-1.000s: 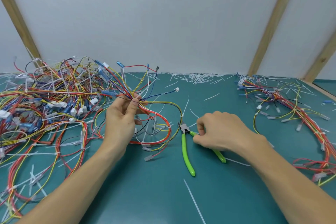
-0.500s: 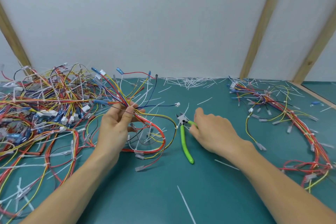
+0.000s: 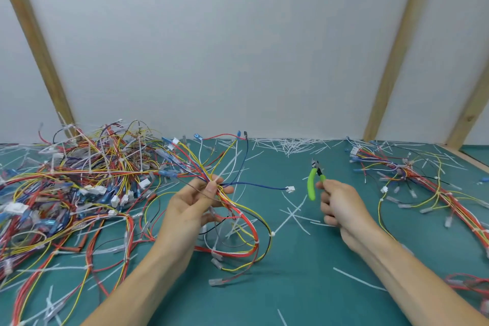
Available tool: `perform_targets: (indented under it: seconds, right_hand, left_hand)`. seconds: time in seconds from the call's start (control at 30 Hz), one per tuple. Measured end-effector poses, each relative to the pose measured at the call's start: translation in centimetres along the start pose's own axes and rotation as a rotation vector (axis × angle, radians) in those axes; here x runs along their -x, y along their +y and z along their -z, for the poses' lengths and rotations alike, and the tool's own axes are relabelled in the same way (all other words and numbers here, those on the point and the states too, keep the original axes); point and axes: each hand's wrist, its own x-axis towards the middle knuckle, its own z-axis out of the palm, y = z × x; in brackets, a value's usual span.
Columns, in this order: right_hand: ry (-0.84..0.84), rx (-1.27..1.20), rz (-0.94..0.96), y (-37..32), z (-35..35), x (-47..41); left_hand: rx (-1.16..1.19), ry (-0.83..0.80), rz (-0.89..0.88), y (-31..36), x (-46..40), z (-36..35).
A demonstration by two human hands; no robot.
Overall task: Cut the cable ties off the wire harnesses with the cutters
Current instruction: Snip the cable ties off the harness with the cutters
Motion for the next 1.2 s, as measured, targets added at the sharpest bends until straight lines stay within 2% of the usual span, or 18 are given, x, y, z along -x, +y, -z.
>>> perform_targets:
  seconds: [0.07,0.2,0.33,0.47,0.6,0.73,0.93,1.03,1.2]
  right_hand:
    - [-0.1,-0.29,-0.126,-0.2,0.2,0.1]
    - [-0.303,-0.505,-0.171,-0.9,0.1,0.6]
    - [-0.437,-0.551,-0.106,-1.5,0.5,1.2]
    - [-0.641,-0.608,-0.131,-2.3,1.0,2.2]
    - [-0.781,-0.521,-0.104,-3.0,0.3,3.5]
    - [-0.688,-0.322,0.066,-2.6,-1.9,5.1]
    - [-0.418,0.135,0.553,-1.4,-4.0,6.7]
    - [-0.373,0.158,0.561,-0.5,-4.4,6.5]
    - [-0.401,0.219,0.575,-0.1,-4.4,6.1]
  left_hand:
    - [-0.029,0.008,-0.01,0.0,0.0,0.1]
    - [-0.185,0.005,-0.102,-0.1,0.3,-0.1]
    - [-0.285,-0.031,-0.167,-0.1,0.7,-0.5]
    - [-0.292,-0.086,-0.177,-0.2,1.0,-1.0]
    - [-0.35,-0.106,-0.193,-0.5,1.1,-1.3]
    - [-0.369,-0.15,-0.187,-1.1,1.2,-1.6]
    - [-0.374,-0.174,-0.181,-1.4,1.2,-1.8]
    - [-0.371,-0.202,-0.182,-1.5,1.4,-2.0]
    - [-0.409,-0.284,-0.165,-1.5,1.5,-2.0]
